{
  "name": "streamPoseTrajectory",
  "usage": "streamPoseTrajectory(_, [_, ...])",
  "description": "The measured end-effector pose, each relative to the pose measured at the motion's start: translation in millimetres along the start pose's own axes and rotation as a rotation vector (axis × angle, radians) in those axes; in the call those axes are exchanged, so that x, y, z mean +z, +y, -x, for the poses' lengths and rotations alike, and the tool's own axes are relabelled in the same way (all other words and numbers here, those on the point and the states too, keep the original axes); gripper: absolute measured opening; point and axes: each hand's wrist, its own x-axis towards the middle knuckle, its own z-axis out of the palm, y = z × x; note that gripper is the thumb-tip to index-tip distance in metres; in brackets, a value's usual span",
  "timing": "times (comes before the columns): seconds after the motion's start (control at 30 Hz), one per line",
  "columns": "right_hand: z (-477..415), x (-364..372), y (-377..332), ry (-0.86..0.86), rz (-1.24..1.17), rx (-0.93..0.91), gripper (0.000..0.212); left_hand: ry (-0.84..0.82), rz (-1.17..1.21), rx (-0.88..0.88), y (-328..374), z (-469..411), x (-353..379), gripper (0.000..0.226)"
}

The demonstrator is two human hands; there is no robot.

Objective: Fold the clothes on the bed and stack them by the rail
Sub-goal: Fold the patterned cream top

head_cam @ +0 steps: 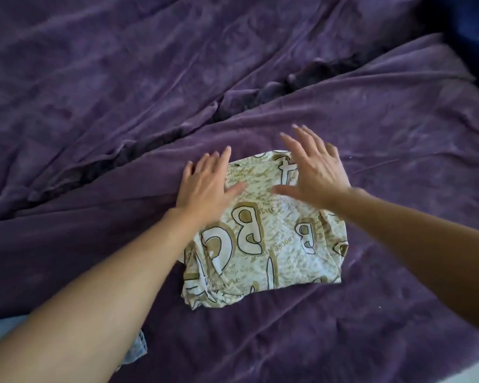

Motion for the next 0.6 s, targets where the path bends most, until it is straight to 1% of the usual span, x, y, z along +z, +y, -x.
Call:
streamPoseTrajectory(0.03, [-11, -1, -4, -0.136, -0.039, 0.012, 0.116, -0.065, -0.015, 0.007, -2, -8, -1, 0.081])
streamPoseTrajectory(0.07, [-17, 0, -8, -0.259, -0.049, 0.013, 0.119, -0.083, -0.037, 0.021, -3, -12, -2, 0.081])
streamPoseTrajectory(0.1, [-19, 1, -10, -0.335, -0.045, 0.015, 0.115, -0.07, -0.038, 0.037, -2, -14, -3, 0.079])
streamPoseTrajectory(0.13, [-17, 4, -11, -0.356, -0.048, 0.033, 0.102, -0.056, -0.012, 0.045, -1, -13, -4, 0.076])
streamPoseTrajectory(0.2, [-2, 5, -12, -0.339, -0.106, 0.06, 0.06, -0.094, 0.095, 0.038, 3, -9, -6, 0.062])
streamPoseTrajectory(0.23, [9, 3, -12, -0.318, -0.147, 0.059, 0.045, -0.126, 0.146, 0.03, 5, -6, -9, 0.05])
streamPoseTrajectory(0.27, [22, 0, -10, -0.282, -0.18, 0.049, 0.038, -0.145, 0.18, 0.029, 8, -3, -13, 0.041])
streamPoseTrajectory(0.37, [64, -21, -1, -0.161, -0.265, 0.03, 0.038, -0.099, 0.201, 0.127, 29, 9, -32, 0.035])
streamPoseTrajectory(0.47, [106, -52, 17, -0.108, -0.356, 0.062, 0.04, -0.032, 0.176, 0.251, 70, 23, -57, 0.031])
streamPoseTrajectory(0.57, [144, -83, 40, -0.099, -0.365, 0.105, 0.043, -0.068, 0.126, 0.345, 116, 32, -83, 0.036])
streamPoseTrajectory(0.6, [162, -99, 54, -0.081, -0.371, 0.125, 0.043, -0.074, 0.116, 0.378, 141, 32, -94, 0.036])
